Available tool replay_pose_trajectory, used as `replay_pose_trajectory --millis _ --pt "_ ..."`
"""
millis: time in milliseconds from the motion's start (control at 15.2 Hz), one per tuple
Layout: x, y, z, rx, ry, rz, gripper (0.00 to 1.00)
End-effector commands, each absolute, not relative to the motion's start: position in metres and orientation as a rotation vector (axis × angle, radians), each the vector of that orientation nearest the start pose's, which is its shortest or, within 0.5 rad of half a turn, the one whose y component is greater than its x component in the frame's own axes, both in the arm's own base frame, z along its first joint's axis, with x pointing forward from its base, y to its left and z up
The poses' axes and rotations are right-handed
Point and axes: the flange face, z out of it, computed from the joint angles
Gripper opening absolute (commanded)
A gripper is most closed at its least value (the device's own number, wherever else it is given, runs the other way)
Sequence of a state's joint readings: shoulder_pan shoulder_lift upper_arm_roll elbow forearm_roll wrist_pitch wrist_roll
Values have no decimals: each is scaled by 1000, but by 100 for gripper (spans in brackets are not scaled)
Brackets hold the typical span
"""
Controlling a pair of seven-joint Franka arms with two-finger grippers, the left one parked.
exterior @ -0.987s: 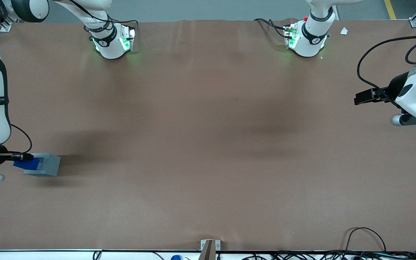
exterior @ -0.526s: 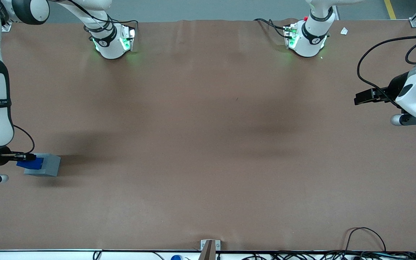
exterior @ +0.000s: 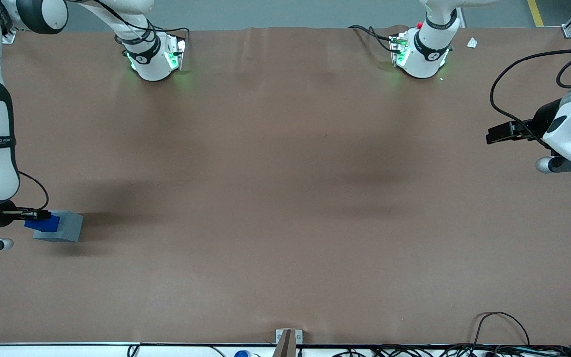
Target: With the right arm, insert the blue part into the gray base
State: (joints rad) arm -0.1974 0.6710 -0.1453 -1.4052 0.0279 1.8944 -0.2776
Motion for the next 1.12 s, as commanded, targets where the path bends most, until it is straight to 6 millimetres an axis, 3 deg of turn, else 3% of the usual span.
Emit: replay_pose_trajectory --millis 0,461,526,658,921,1053 --pt "672 -220 294 -3129 66 309 0" --pt "670 -220 282 -3123 64 345 3" --pt "670 -220 281 -3124 63 349 17" --pt "671 -220 282 -3127 63 340 100" --pt "675 -213 298 -3139 46 312 100" --pt "678 -201 326 -3140 45 274 100"
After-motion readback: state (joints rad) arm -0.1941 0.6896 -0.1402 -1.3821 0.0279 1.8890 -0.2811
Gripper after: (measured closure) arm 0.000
